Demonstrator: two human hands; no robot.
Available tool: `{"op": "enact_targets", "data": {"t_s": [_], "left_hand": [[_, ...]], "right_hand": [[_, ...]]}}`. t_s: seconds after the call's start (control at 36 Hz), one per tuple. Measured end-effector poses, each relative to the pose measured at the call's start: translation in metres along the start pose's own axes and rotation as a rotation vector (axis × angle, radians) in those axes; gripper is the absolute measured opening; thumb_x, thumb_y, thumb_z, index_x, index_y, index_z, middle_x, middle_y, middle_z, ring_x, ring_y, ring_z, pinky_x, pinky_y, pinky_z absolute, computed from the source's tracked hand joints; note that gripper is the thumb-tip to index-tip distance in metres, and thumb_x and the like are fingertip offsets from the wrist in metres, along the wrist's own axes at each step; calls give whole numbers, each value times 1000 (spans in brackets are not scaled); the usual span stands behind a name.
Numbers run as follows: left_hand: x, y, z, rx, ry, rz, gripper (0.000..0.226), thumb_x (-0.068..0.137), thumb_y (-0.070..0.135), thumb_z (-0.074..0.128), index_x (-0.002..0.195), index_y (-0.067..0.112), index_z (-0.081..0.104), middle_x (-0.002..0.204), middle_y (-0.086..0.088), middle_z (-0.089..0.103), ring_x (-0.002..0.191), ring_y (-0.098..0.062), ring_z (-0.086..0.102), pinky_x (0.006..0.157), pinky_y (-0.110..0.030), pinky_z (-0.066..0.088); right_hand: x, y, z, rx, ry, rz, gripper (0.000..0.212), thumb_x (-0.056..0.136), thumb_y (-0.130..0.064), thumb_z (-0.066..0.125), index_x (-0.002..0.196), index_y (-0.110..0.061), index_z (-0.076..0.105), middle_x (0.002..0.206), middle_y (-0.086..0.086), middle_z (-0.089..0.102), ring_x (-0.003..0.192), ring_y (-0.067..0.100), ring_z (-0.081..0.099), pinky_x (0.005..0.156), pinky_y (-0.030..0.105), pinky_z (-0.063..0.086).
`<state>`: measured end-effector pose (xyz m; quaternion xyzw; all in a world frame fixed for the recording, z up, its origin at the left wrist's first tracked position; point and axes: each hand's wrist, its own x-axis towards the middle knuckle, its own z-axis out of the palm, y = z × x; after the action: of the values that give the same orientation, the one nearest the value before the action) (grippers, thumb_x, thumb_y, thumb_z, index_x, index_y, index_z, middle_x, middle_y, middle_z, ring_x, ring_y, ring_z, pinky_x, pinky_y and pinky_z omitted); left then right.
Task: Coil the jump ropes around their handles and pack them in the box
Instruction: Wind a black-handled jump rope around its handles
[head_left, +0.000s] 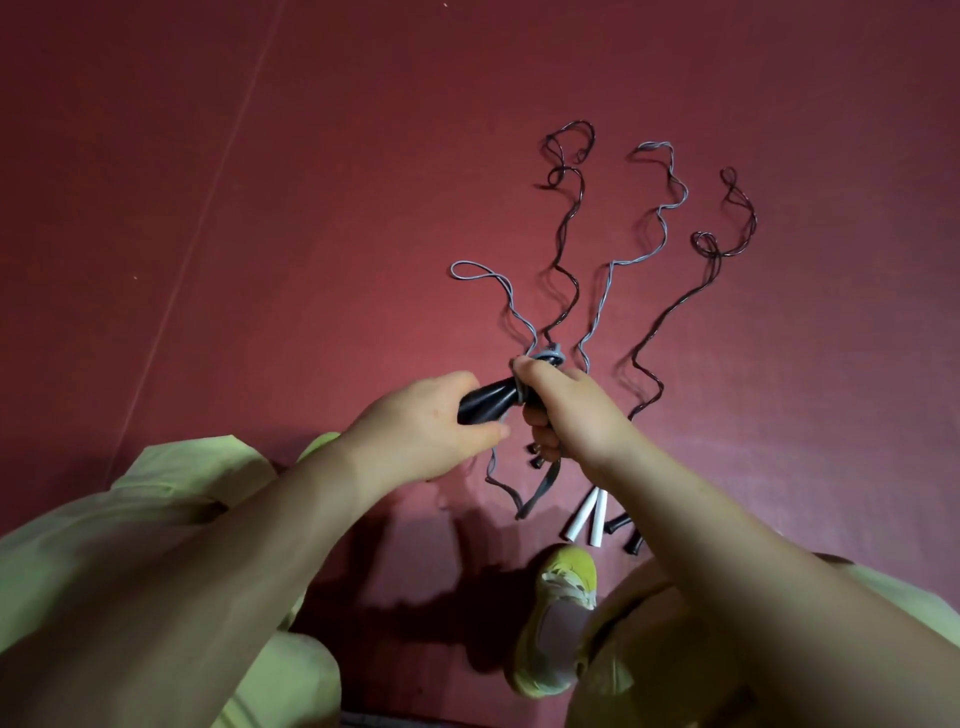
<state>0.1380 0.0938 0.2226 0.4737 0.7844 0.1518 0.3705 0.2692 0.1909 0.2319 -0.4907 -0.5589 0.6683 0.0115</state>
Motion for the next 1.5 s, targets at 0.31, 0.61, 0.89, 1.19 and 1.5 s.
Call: {"op": "enact_targets", "data": {"t_s": [0.31, 0.61, 0.89, 1.19, 1.5], "left_hand": [[-9, 12, -19, -1182, -850, -246, 65, 75, 67, 37, 95, 12, 64, 79, -8, 66, 68, -23, 65, 66, -36, 54], [-6, 11, -2, -866, -400, -264, 62, 92, 67, 26, 83, 14, 59, 54, 5, 50, 41, -12, 44, 44, -20, 39], [2, 3, 5, -533, -178, -224, 56, 96, 58, 28, 84, 12, 58, 61, 1, 49, 47, -14, 43, 47, -23, 38], [4, -6, 4, 165, 115, -117, 50, 86, 69, 38, 85, 22, 54, 79, 3, 60, 80, -27, 58, 60, -33, 35], [2, 1, 11, 126, 65, -49, 41, 82, 61, 55, 92, 21, 51, 80, 3, 57, 78, -24, 57, 66, -36, 41]], "right_hand": [[-1, -5, 0, 323, -26, -121, 20, 66, -35, 46, 73, -17, 42, 62, 3, 25, 50, 15, 24, 46, 28, 20], [6, 5, -5, 165, -132, -59, 29, 102, -26, 31, 77, -17, 40, 60, -3, 36, 49, 9, 23, 46, 22, 19], [3, 5, -6, 112, -143, -39, 24, 105, -26, 35, 83, -18, 39, 66, -1, 34, 50, 9, 18, 45, 22, 14], [0, 13, -4, -156, -112, 57, 55, 90, -69, 37, 90, -18, 56, 66, -4, 35, 48, 11, 28, 48, 25, 24], [0, 6, -6, -49, -37, 83, 40, 89, -53, 46, 85, -14, 54, 59, -3, 28, 49, 15, 21, 50, 28, 16]]}}
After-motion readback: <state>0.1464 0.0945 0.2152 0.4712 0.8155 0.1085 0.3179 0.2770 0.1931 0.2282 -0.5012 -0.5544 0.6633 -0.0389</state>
